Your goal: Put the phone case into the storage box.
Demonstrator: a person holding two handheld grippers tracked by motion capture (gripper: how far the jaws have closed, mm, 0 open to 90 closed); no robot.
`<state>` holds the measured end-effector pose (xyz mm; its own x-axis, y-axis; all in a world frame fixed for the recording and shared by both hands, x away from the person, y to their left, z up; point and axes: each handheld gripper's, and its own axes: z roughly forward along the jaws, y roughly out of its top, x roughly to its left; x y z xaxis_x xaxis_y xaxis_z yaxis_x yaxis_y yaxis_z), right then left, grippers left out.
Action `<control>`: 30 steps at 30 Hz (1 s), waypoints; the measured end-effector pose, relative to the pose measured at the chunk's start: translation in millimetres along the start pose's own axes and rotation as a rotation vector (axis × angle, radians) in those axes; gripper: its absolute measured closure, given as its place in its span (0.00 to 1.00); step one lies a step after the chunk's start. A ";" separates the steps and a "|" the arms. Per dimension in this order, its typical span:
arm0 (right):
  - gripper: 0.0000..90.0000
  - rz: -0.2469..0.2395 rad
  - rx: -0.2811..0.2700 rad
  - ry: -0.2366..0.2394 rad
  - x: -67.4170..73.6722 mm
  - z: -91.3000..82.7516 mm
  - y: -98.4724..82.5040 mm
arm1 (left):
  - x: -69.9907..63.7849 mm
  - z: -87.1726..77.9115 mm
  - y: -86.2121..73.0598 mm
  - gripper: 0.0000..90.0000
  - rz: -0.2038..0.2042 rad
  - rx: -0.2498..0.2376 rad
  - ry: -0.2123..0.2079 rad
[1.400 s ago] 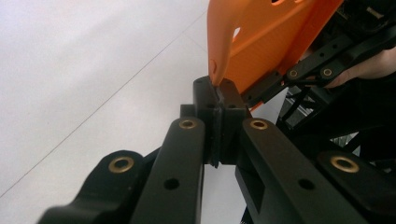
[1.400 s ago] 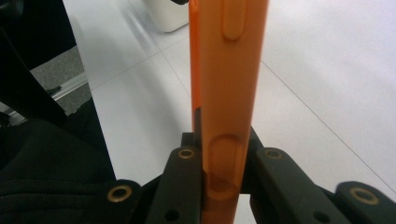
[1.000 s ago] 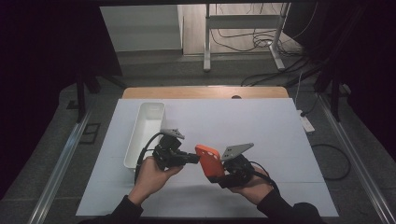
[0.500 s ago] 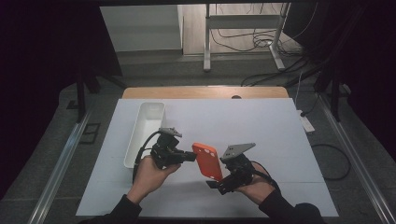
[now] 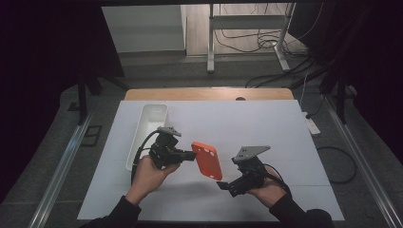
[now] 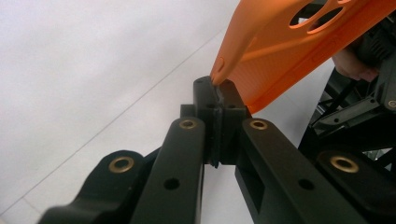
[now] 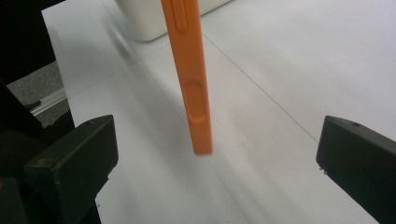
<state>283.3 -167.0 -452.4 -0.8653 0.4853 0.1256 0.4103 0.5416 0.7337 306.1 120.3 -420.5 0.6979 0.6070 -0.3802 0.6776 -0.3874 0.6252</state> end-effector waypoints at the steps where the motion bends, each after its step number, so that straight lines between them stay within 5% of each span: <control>1: 0.00 0.003 -0.001 -0.001 -0.1 -1.5 -1.0 | 1.2 -1.1 0.3 0.99 -0.002 0.001 0.003; 30: 0.00 0.042 -0.024 -0.049 -3.1 -36.5 -23.9 | 19.8 -18.7 10.8 0.99 -0.001 -0.001 0.048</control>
<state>265.6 -206.5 -446.0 -0.8317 0.5411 0.1243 0.4386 0.5032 0.7446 322.9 141.1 -408.5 0.6849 0.6404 -0.3475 0.6782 -0.3858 0.6255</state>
